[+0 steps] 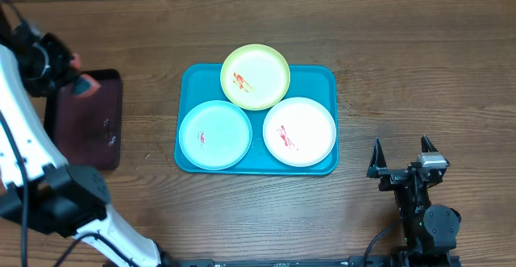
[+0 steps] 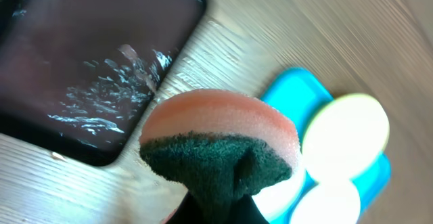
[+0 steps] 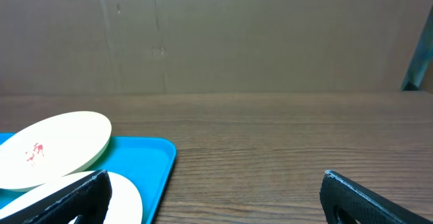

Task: Clean dirty plates on tray and stack at the side
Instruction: 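Grasp the sponge with the left gripper and lift it, then carry the sponge with the left gripper onto the light blue plate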

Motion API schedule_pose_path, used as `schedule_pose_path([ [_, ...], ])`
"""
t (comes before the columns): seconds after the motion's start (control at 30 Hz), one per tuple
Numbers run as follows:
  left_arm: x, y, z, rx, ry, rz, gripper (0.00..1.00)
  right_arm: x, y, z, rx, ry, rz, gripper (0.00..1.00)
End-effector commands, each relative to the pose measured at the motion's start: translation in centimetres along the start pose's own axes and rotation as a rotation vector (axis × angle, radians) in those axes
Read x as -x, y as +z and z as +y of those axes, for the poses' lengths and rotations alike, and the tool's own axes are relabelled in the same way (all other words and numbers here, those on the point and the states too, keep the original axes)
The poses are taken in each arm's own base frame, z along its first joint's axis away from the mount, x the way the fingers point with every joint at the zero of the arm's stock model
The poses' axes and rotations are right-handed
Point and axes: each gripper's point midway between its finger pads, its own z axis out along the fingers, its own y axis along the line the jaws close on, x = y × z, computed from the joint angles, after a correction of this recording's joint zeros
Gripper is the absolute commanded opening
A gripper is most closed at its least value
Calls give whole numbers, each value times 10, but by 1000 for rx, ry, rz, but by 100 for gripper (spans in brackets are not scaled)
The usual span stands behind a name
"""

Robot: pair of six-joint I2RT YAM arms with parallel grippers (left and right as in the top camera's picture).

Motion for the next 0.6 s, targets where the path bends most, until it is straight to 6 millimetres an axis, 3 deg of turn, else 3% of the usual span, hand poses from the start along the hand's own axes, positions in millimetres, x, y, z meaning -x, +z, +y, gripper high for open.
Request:
schedule_pose_path([
  [0.0, -37, -10, -51, -75, 207, 49, 4, -1, 0, 0, 2, 4, -6, 100],
  [0.2, -104, 41, -91, -48, 410, 267, 4, -1, 0, 0, 2, 4, -6, 100],
  [0.57, -213, 171, -105, 75, 569, 442, 4, -1, 0, 0, 2, 4, -6, 100],
])
